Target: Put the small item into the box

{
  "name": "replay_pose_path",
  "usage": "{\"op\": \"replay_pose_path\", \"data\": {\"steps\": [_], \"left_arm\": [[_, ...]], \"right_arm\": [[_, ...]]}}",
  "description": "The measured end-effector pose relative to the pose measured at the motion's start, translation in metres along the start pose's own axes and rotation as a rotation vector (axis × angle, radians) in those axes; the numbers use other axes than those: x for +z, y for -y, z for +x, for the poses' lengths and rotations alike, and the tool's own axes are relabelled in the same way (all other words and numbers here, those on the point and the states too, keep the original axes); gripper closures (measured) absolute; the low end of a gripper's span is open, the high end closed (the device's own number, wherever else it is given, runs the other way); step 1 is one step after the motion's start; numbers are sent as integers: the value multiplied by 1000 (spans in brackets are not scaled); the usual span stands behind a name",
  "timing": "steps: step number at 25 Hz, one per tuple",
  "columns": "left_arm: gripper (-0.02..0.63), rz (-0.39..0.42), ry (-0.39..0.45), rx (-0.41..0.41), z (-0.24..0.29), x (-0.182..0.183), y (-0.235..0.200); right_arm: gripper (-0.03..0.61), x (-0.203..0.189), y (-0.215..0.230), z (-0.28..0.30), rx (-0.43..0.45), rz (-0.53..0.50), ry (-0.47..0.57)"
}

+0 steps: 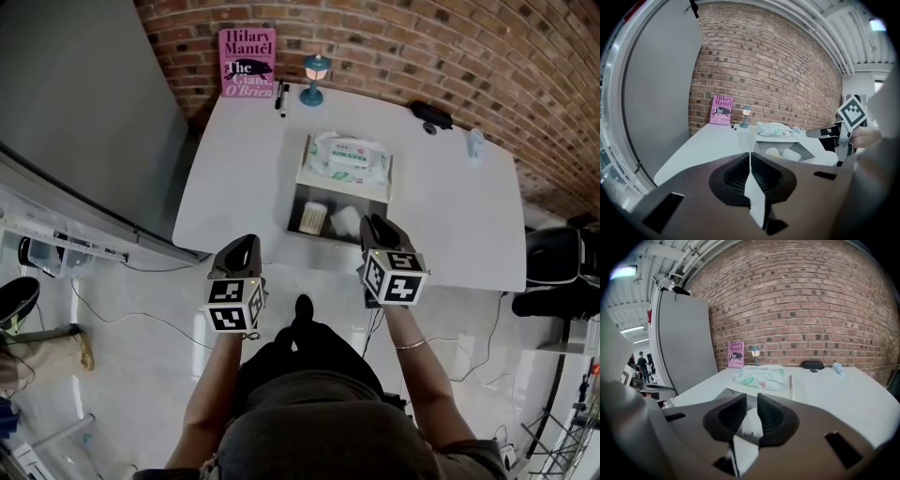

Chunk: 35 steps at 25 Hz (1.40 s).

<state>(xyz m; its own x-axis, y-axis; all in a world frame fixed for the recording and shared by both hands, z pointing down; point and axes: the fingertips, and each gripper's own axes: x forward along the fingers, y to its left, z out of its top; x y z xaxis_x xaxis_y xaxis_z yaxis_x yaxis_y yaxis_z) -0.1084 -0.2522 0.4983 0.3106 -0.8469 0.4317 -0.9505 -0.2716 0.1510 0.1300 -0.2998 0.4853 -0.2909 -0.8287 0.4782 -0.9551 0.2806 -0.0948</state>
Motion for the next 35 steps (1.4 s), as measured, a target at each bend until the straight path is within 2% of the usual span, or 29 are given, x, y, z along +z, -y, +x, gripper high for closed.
{"op": "replay_pose_path", "data": {"steps": [12, 23, 35], "left_arm": [[586, 35, 9, -41, -9, 1, 15], [586, 50, 21, -54, -21, -1, 19], [586, 62, 23, -71, -29, -7, 23]], "right_arm": [[571, 0, 2, -40, -33, 61, 72], [575, -6, -3, -71, -21, 106, 144], [577, -18, -6, -89, -35, 107, 166]]}}
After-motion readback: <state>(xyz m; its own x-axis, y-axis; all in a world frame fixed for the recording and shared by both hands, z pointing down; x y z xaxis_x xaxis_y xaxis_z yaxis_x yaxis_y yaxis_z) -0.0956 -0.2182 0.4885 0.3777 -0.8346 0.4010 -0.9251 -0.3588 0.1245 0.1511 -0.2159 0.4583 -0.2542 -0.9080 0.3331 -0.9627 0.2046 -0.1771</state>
